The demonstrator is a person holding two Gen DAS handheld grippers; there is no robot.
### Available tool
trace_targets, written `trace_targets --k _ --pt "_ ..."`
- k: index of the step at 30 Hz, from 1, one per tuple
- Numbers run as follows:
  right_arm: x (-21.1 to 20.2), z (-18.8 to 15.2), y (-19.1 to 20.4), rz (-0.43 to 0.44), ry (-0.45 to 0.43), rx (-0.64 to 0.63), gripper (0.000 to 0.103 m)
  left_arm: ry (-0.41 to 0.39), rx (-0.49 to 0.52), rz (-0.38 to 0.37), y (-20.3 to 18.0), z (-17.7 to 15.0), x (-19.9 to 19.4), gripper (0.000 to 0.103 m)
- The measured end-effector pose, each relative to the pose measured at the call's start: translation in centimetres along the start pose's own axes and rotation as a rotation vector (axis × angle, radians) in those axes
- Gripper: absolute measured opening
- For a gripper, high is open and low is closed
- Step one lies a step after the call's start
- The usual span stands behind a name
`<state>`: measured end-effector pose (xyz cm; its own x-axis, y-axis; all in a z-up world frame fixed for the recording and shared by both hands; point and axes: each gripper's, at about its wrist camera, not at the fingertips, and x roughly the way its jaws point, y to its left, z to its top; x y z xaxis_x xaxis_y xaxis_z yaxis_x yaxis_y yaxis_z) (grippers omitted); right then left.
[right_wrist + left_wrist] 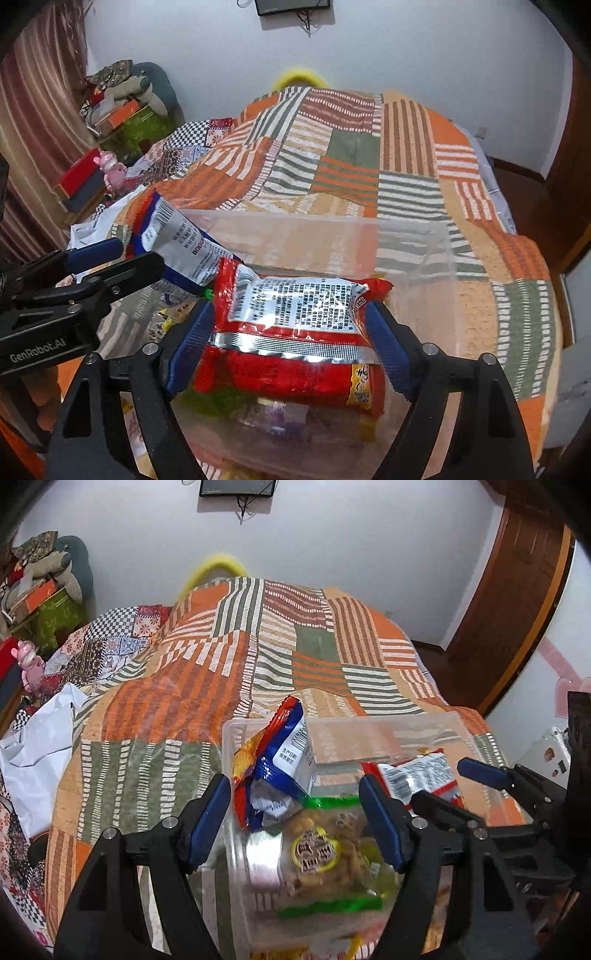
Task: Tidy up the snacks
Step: 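Drop the blue-and-white bag and red chip bag into the clear box, then grasp the green snack packet with the left tool while the right tool grasps the cracker pack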
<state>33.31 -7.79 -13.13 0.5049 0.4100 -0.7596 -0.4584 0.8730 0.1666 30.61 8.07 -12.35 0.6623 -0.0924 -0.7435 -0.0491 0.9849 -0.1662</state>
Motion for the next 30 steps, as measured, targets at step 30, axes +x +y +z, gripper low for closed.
trace_targets --k 30 --pt "-11.7 -11.0 -1.0 -0.004 -0.095 0.043 0.092 0.037 0.097 -0.020 -0.4 -12.5 -11.6 0.090"
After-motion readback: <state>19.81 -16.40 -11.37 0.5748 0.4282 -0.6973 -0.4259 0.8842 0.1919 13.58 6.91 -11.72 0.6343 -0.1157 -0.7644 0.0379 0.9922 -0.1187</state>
